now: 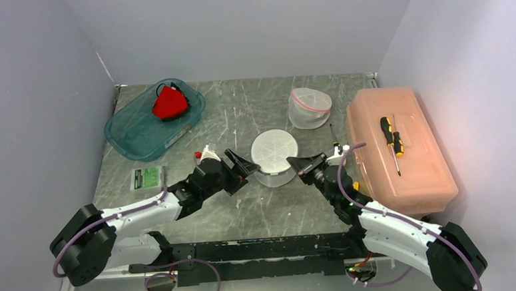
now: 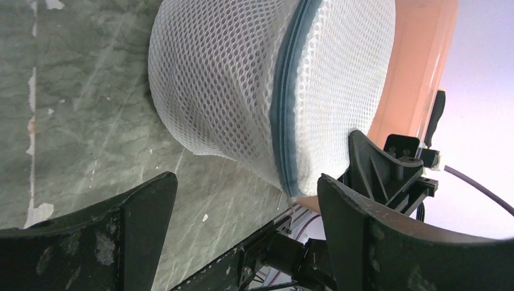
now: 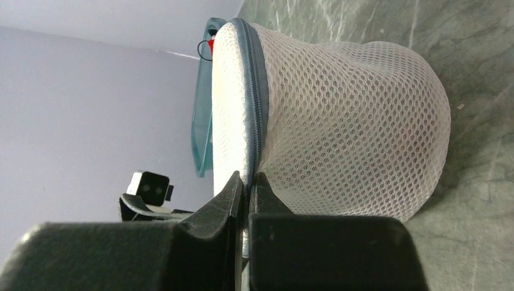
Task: Unzip the laundry bag and remove the bra
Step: Move the laundry bag to the center of the board.
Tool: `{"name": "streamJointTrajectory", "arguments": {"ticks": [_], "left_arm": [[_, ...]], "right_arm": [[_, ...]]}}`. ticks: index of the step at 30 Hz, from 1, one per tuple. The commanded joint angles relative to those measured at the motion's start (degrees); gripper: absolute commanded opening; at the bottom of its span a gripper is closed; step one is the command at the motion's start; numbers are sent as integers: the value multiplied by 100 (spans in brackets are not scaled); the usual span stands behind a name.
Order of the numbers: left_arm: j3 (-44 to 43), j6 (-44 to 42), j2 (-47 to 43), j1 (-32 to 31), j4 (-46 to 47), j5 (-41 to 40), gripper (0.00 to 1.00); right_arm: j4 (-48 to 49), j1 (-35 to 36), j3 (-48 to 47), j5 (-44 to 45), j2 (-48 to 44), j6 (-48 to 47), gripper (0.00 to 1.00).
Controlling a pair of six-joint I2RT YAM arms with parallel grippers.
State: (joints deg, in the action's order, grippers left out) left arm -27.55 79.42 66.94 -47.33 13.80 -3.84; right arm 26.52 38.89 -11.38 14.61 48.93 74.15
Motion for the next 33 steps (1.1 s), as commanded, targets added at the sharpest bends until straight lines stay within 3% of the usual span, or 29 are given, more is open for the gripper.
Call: {"name": "streamJointTrajectory", "arguments": {"ticks": [1, 14, 20, 22, 26, 27, 28, 29, 33], "left_arm": [[-364, 202, 263, -126, 648, -175, 87], [-771, 110, 949, -202, 674, -191, 68], [-980, -216, 1084, -199, 538, -30, 48], [-1027, -372, 1097, -202, 474, 36, 38], [-1063, -694, 1019, -193, 188, 33, 22], [-1094, -790, 963, -183, 26, -4, 19], [-1137, -922, 910, -181, -113, -33, 18], [-1195, -1078, 864, -157, -268, -27, 18], [-1607, -1906, 666, -18, -1070, 88, 17]], "right_arm": [[-77, 30, 146, 148, -327, 33, 0], [-160, 49, 198, -292, -532, -548, 0], [-586, 50, -22, -649, -474, -864, 0], [-748, 56, -124, -789, -473, -989, 19], [-1295, 57, -466, -998, -577, -1378, 69], [-1561, 48, -582, -1019, -642, -1513, 85], [-1771, 44, -709, -1058, -700, -1703, 95], [-2037, 37, -867, -1068, -762, -1916, 99], [-3136, 16, -1742, -1134, -890, -2891, 100]]}}
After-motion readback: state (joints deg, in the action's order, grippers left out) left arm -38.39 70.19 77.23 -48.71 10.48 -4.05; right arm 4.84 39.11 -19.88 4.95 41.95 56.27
